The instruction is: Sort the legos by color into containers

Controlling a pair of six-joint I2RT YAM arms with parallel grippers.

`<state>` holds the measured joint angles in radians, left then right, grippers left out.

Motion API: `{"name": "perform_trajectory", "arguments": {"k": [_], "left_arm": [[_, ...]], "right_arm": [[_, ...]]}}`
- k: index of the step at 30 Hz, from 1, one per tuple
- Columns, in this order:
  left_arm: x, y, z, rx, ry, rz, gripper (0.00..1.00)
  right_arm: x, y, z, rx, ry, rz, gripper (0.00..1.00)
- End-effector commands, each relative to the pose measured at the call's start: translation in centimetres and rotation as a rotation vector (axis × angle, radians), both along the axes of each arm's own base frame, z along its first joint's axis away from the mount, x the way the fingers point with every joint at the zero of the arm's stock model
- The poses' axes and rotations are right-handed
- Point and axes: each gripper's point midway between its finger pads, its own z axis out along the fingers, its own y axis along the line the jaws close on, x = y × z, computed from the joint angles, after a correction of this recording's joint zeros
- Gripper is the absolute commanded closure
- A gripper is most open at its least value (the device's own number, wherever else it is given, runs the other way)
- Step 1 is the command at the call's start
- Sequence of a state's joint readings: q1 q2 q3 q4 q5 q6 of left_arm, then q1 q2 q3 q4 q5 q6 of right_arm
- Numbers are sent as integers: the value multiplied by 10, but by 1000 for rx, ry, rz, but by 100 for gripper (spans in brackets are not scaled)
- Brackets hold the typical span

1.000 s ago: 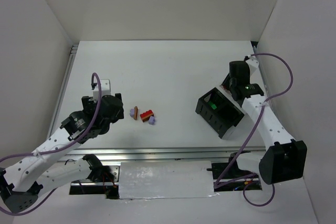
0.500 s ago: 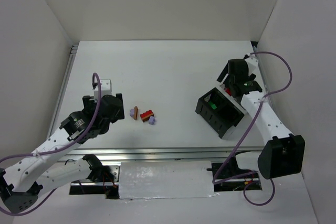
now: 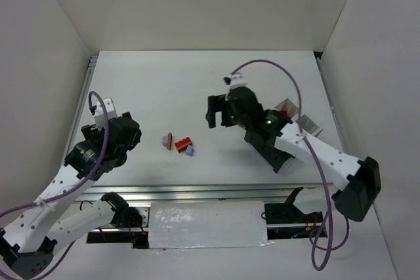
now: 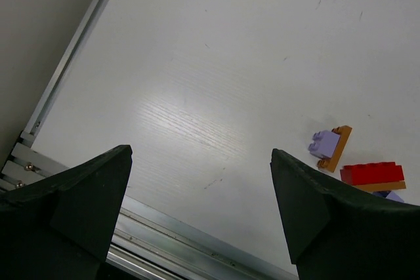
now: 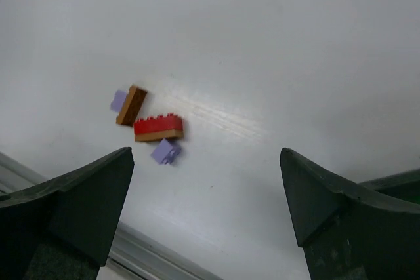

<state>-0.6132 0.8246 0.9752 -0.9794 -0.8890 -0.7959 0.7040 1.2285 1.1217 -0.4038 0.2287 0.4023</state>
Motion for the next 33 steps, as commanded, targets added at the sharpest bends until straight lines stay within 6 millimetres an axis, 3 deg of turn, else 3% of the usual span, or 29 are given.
{"name": "perform_trajectory", "arguments": {"k": [1,3,4,6,7,8,9,10,12,27,30,33], "left_arm": [[0,9,20,-51,-100,48,1],[0,8,21,-54,-101,30,0],[1,8,20,-52,-99,29,1],[1,8,19,-48,-91,31,1],[1,8,19,-43,-85,32,0],[2,7,18,-40,-78,29,0],[2,7,17,-39,-76,27,0],[3,6,16,-42,-74,21,0],[4,5,16,-41,-70,15,0],[6,1,15,-46,-68,-12,0],[7,0,14,-43,-62,-18,1],[7,-1,14,-44,-61,-23,0]], "right_arm": [[-10,61,-32,-94,27,169,0],[-12,79,-54,-149,58,172,0],[-14,99,-72,-189,87,201,0],[-17,114,-91,-241,136,208,1],[-16,133,-103,-270,154,227,1],[-18,136,-112,-302,178,231,0],[-13,148,-104,-295,164,233,1],[-14,154,-123,-330,191,247,0],[-12,162,-133,-354,214,268,1],[-14,177,-191,-448,314,353,6],[-13,177,-202,-459,326,350,14],[-10,175,-210,-466,339,339,35]]}}
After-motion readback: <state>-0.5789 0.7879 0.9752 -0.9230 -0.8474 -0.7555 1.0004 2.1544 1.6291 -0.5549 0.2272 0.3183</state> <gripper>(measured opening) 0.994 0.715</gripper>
